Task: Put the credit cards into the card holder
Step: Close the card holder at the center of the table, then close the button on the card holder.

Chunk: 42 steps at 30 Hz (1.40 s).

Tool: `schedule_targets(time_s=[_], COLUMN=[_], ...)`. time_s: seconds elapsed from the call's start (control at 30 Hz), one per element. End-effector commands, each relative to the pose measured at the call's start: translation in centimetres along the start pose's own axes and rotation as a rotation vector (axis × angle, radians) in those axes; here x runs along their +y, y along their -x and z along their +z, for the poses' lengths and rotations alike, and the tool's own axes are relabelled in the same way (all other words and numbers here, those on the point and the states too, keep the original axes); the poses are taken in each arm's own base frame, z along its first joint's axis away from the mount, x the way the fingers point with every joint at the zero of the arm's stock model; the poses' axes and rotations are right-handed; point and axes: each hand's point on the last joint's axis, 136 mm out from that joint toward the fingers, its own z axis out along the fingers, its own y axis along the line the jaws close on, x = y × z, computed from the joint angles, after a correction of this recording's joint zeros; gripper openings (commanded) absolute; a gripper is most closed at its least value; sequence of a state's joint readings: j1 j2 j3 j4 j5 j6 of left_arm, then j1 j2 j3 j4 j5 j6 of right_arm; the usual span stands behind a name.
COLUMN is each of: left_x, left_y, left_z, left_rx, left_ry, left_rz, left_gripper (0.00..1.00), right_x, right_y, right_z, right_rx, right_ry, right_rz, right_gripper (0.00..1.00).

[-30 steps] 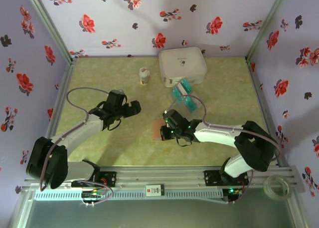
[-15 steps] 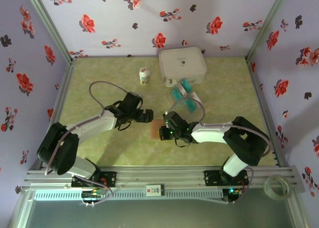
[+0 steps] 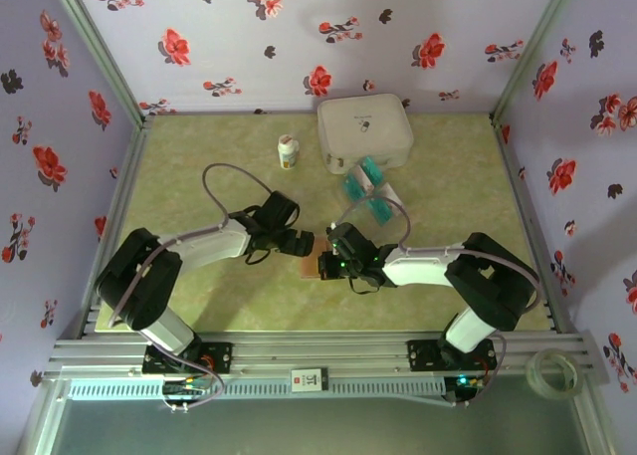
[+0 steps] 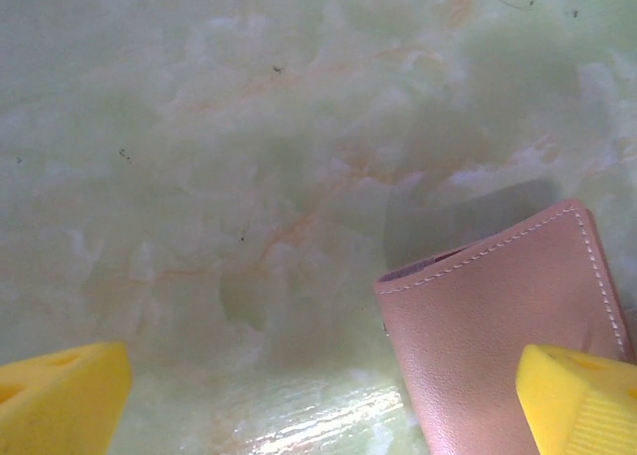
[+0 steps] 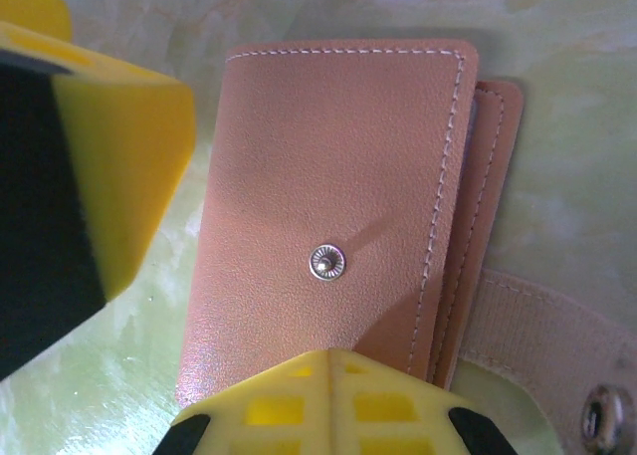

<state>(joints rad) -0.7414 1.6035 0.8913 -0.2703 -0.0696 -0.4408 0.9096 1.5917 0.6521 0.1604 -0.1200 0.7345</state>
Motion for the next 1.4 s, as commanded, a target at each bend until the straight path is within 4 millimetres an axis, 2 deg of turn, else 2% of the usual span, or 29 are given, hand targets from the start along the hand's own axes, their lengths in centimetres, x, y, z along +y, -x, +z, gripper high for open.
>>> schedule_targets(time_s=[0.0,0.17,0.23,0.3,0.37,0.53,0.73,0.77,0.93,1.03,1.1,1.37], left_x=[0.0,0.6,1.2,2.0,2.8,3.5,3.4,3.4,3.3,3.3,3.3,3.4], left_y=[0.6,0.2,0.1,-0.1,-0.5,-1.1,-1.4,-1.4,-1.5,-1.6,-1.7,-2.0], left_z=[0.3,1.0,1.0,1.1,1.1,1.4,1.9,1.9,2.1,2.2,2.2,2.3], left_rx=[-0.011,0.005,0.009,0.015,0.022,0.036,0.041,0.042,0.043,0.045,0.044,0.046], left_ry=[0.035,0.082,0.123,0.170,0.212,0.243,0.246,0.247,0.245,0.244,0.244,0.246], left_rz=[0.042,0.060,0.062,0.054,0.046,0.035,0.034,0.037,0.045,0.046,0.047,0.052], left_gripper=[1.00,1.00,1.00,1.00,1.00,1.00,1.00,1.00,1.00,1.00,1.00,1.00], right_x=[-2.1,-1.9,-1.6,-1.1,-0.7,-0.2,-1.5,-1.7,-1.8,-3.0,-3.0,-2.8], right_y=[-1.5,-1.1,-0.7,0.0,1.1,3.8,6.3,6.7,7.5,7.7,7.6,6.9], right_z=[0.4,0.2,-0.2,-1.1,-2.6,-6.6,-10.8,-11.4,-12.6,-13.1,-12.8,-10.7], right_rx=[0.040,0.035,0.028,0.015,-0.010,-0.090,-0.197,-0.215,-0.268,-0.292,-0.265,-0.185], right_ry=[-0.061,-0.059,-0.056,-0.056,-0.072,-0.146,-0.295,-0.316,-0.337,-0.404,-0.405,-0.379], right_rz=[0.029,0.025,0.018,0.006,-0.019,-0.093,-0.150,-0.156,-0.182,-0.144,-0.197,-0.190], right_gripper=[0.00,0.00,0.03,0.13,0.33,0.66,0.90,0.98,0.99,0.99,0.99,0.99])
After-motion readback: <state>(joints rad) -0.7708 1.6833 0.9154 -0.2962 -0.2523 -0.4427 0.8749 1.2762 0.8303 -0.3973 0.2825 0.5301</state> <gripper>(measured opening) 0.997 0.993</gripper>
